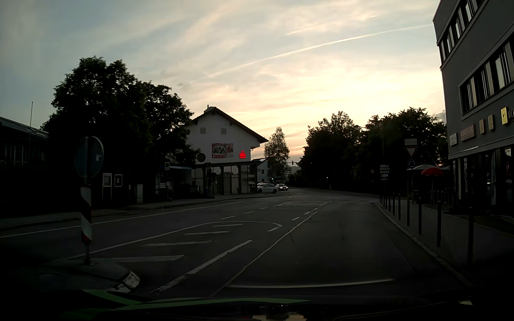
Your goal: Follow the waypoints while adhering to traffic rules and regulations
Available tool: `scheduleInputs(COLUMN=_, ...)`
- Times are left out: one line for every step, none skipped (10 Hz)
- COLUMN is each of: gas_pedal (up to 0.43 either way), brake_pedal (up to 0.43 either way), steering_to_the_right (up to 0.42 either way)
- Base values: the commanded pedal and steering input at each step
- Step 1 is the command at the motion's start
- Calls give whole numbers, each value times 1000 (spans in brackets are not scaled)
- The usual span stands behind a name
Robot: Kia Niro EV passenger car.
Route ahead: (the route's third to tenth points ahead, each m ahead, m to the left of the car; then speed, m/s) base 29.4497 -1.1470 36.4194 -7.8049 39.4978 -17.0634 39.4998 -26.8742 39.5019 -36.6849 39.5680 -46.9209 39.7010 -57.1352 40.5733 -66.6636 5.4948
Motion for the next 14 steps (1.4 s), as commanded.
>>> scheduleInputs(gas_pedal=157, brake_pedal=0, steering_to_the_right=86)
scheduleInputs(gas_pedal=157, brake_pedal=0, steering_to_the_right=82)
scheduleInputs(gas_pedal=157, brake_pedal=0, steering_to_the_right=81)
scheduleInputs(gas_pedal=157, brake_pedal=0, steering_to_the_right=81)
scheduleInputs(gas_pedal=157, brake_pedal=0, steering_to_the_right=80)
scheduleInputs(gas_pedal=157, brake_pedal=0, steering_to_the_right=80)
scheduleInputs(gas_pedal=157, brake_pedal=0, steering_to_the_right=80)
scheduleInputs(gas_pedal=157, brake_pedal=0, steering_to_the_right=80)
scheduleInputs(gas_pedal=157, brake_pedal=0, steering_to_the_right=80)
scheduleInputs(gas_pedal=157, brake_pedal=0, steering_to_the_right=80)
scheduleInputs(gas_pedal=150, brake_pedal=0, steering_to_the_right=80)
scheduleInputs(gas_pedal=138, brake_pedal=0, steering_to_the_right=80)
scheduleInputs(gas_pedal=118, brake_pedal=0, steering_to_the_right=78)
scheduleInputs(gas_pedal=47, brake_pedal=0, steering_to_the_right=76)
